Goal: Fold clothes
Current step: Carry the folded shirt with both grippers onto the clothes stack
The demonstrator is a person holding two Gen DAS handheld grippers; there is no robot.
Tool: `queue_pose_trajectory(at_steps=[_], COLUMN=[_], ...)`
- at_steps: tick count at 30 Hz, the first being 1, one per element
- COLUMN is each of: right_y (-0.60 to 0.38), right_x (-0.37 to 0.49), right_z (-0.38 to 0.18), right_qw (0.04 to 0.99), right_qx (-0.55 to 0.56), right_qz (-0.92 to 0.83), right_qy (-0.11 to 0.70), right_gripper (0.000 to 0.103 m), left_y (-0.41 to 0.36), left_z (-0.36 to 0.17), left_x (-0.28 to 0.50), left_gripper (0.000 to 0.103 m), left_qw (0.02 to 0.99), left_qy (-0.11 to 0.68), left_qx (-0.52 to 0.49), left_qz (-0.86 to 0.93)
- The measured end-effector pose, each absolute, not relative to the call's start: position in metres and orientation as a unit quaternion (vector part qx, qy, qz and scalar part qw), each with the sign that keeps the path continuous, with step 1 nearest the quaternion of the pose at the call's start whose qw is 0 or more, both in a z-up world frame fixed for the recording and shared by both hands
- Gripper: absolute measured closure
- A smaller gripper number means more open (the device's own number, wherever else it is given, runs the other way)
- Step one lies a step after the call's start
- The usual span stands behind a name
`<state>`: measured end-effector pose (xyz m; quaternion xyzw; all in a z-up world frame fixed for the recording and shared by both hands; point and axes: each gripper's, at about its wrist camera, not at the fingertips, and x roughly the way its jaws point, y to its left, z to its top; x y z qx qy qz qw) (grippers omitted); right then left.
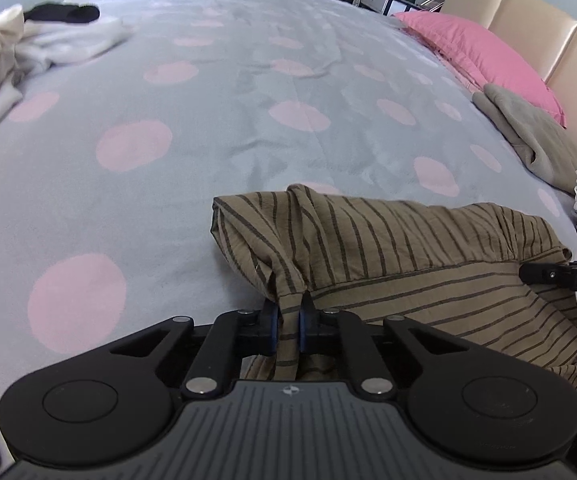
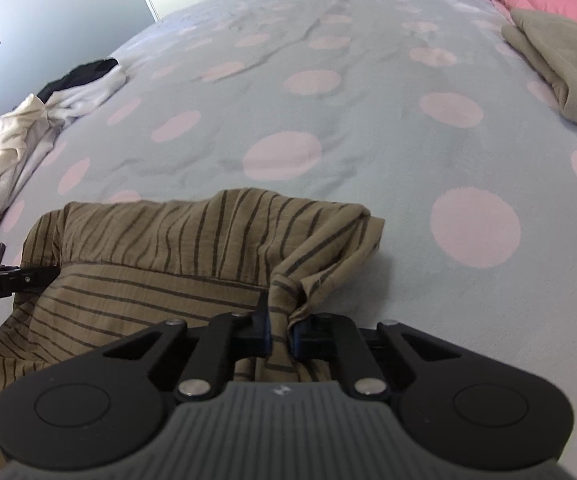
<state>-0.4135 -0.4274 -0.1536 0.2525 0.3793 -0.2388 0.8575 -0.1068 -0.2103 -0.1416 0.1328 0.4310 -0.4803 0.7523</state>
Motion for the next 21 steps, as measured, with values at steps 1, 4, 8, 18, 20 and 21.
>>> queue_pose_trajectory(at_steps=[1,4,8,18,20,21], right_y=[-0.427,-0.425,-0.421,-0.437,-0.445,-0.449], right_x=[-0.417,-0.426,-0.434,-0.473,-0.485,-0.492], right_z=[-0.148,-0.133,-0.108,-0.029,-0.008,0.002], right_qw=[0.860,0.867,0.879,0.894,0.893,0.892], right_qx=[0.256,0.265,0.255,0.231,0.227,0.225], right_qz=[-0.239,-0.238,-0.244,-0.288,-0.299,-0.306], right_qy=[0.371,0.348,0.320,0.254,0.247,0.246], right_gripper=[0.093,0.094,0.094,0.094,0.094,0.094], left_y=[-0.209,-0.209,-0.211,-0.242,-0.257,-0.266], left_z=[-0.137,-0.121,-0.093,-0.021,-0.003,0.007], left_x=[-0.108,-0.116,-0.128,-0.158,-0.168,-0.173], left_gripper=[0.096,0.096,0.096,0.096,0.097,0.097], left_qw=[0.755,0.760,0.768,0.766,0.758,0.753], left_qy=[0.426,0.405,0.368,0.317,0.307,0.306], left_qx=[0.132,0.134,0.134,0.118,0.117,0.114], left_qz=[-0.481,-0.491,-0.507,-0.547,-0.563,-0.572])
